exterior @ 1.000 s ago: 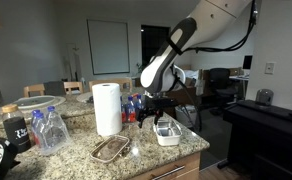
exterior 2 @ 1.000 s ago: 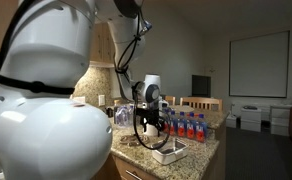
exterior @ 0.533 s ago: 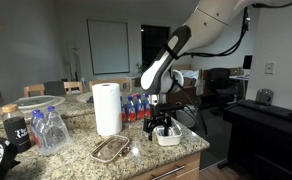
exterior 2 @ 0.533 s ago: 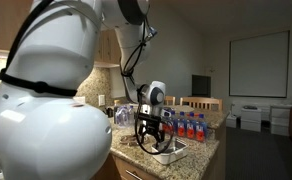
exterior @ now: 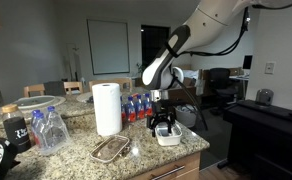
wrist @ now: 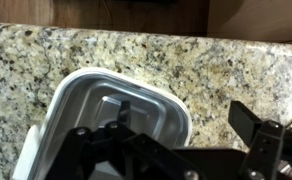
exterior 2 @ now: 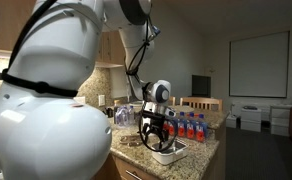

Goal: Pick up the bowl and put it on the object

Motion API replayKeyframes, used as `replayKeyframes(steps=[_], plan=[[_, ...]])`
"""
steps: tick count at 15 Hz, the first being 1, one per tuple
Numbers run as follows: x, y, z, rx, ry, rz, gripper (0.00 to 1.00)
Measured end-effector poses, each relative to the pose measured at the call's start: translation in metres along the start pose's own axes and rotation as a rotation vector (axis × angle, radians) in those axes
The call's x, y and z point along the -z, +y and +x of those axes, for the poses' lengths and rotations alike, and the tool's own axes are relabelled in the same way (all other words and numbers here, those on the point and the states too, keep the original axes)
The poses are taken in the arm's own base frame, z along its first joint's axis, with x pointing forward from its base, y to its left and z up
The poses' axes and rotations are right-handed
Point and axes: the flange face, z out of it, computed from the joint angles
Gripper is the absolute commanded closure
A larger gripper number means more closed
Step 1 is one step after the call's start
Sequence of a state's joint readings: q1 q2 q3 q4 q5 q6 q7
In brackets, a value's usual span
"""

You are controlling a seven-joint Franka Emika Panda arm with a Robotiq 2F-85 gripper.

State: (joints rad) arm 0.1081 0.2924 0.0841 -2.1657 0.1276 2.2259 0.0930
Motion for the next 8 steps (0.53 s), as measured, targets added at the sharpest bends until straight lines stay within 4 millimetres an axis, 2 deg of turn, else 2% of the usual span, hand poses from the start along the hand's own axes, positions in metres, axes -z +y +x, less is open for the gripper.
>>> replayKeyframes(steps=[5, 8], plan=[[0.019, -0.007, 0.019, 0.024, 0.04, -0.015, 0.0], [0.026, -0.021, 0.023, 0.065, 0.047, -0.024, 0.0]])
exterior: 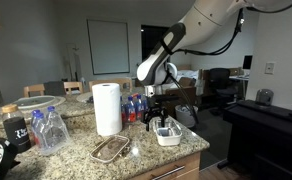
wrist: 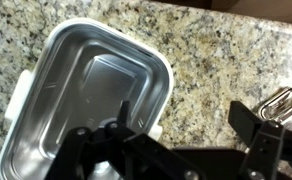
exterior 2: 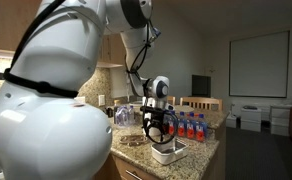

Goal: Pick up the bowl and put it on the object

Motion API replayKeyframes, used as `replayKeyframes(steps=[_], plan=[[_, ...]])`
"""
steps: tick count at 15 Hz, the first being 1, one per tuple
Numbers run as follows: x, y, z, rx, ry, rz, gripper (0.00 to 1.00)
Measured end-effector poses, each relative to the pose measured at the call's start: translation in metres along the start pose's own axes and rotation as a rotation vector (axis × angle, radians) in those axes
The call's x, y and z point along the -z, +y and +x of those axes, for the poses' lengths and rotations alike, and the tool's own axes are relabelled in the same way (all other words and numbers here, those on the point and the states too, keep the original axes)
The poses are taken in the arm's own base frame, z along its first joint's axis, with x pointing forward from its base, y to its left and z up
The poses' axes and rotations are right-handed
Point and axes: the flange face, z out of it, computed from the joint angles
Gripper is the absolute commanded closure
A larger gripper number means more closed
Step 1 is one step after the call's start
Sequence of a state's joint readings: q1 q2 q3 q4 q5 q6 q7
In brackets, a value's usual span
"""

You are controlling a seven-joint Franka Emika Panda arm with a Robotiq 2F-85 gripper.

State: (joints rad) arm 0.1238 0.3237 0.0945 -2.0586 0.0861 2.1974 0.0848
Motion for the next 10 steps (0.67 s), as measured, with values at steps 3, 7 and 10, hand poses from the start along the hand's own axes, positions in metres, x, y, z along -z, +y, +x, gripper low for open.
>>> replayKeyframes(steps=[3, 7, 10], plan=[[0.008, -0.02, 0.003, 0.051, 0.012, -0.021, 0.0], [0.011, -0.042, 0.003, 0.127, -0.021, -0.034, 0.0], [0.002, -0.053, -0.003, 0.172, -0.073, -0.035, 0.0]])
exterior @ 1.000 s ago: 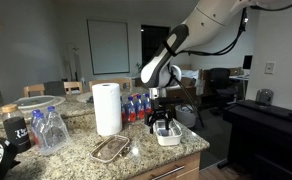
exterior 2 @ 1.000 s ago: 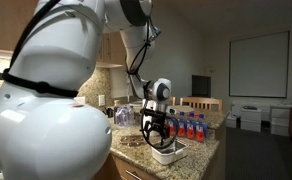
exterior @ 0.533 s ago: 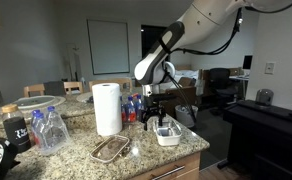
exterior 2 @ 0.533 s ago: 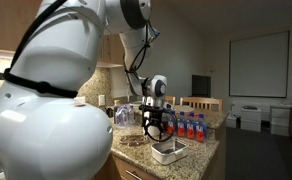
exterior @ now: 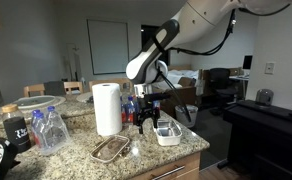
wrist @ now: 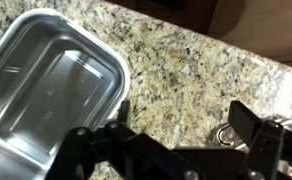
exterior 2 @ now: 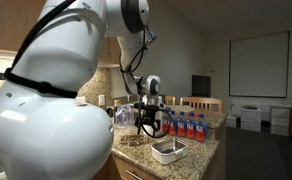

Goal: Pick up the bowl and put it on the object

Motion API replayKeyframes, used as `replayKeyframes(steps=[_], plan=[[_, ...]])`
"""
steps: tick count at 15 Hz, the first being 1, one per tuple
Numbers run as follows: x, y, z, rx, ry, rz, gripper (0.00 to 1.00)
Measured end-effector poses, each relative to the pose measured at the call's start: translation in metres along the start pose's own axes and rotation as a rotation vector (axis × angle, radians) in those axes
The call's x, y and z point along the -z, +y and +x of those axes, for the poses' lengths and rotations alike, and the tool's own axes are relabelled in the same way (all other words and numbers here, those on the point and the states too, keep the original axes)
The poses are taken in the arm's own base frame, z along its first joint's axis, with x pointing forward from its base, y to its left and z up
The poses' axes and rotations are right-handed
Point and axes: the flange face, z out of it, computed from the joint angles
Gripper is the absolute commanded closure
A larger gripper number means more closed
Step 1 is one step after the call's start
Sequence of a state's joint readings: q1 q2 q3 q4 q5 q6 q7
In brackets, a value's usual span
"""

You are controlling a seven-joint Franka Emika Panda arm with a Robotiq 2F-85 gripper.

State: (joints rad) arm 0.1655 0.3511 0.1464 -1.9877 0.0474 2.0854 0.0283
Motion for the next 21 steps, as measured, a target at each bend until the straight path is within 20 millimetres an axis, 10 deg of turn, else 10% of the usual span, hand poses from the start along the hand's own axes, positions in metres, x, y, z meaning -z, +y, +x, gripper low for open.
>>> replayKeyframes(steps=[6, 21], plan=[[-0.028, -0.005, -0.006, -0.018, -0.113, 0.044, 0.0], [-0.028, 0.024, -0.004, -0.118, -0.122, 0.028, 0.0]])
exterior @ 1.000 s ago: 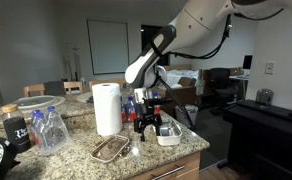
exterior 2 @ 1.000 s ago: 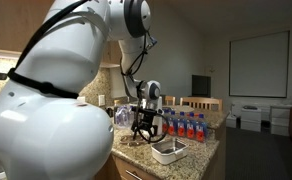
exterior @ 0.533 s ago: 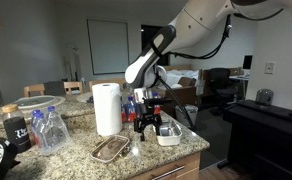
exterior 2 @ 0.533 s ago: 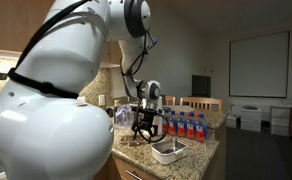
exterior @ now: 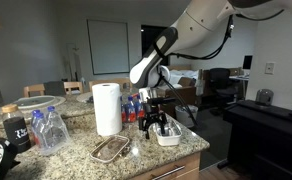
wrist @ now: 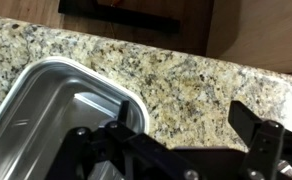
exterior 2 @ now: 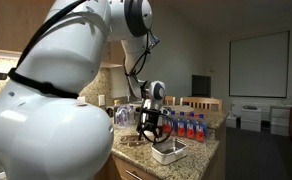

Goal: Pick up the bowl and put it on the object

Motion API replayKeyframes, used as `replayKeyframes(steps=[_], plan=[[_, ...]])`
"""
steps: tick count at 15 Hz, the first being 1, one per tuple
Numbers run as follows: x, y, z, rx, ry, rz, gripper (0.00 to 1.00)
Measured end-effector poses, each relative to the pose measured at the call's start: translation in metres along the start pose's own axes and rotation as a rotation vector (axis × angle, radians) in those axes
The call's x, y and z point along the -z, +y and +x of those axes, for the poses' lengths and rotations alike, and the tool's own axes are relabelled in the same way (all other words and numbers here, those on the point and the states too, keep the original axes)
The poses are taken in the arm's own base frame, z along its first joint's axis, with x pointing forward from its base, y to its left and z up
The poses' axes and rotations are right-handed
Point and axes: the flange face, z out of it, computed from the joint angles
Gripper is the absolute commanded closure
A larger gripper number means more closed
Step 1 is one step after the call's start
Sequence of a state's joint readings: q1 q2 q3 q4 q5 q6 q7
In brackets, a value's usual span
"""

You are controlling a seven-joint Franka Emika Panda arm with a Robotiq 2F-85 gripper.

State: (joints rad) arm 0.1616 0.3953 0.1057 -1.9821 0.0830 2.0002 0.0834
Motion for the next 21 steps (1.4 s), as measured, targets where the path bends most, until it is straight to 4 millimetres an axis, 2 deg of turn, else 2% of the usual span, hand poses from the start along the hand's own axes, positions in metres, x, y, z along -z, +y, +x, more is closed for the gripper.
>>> replayKeyframes(steps=[4, 9, 10, 15, 20, 21], plan=[[-0.007, -0.009, 0.006, -0.016, -0.005, 0.006, 0.0], [-0.018, -0.014, 0.023, -0.104, -0.02, 0.008, 0.0], [-0.023, -0.013, 0.026, -0.112, -0.029, 0.008, 0.2], [-0.047, -0.012, 0.035, -0.134, -0.072, 0.015, 0.56], [-0.054, -0.005, 0.032, -0.204, -0.132, 0.033, 0.92], [-0.055, -0.003, 0.03, -0.225, -0.15, 0.034, 0.95]])
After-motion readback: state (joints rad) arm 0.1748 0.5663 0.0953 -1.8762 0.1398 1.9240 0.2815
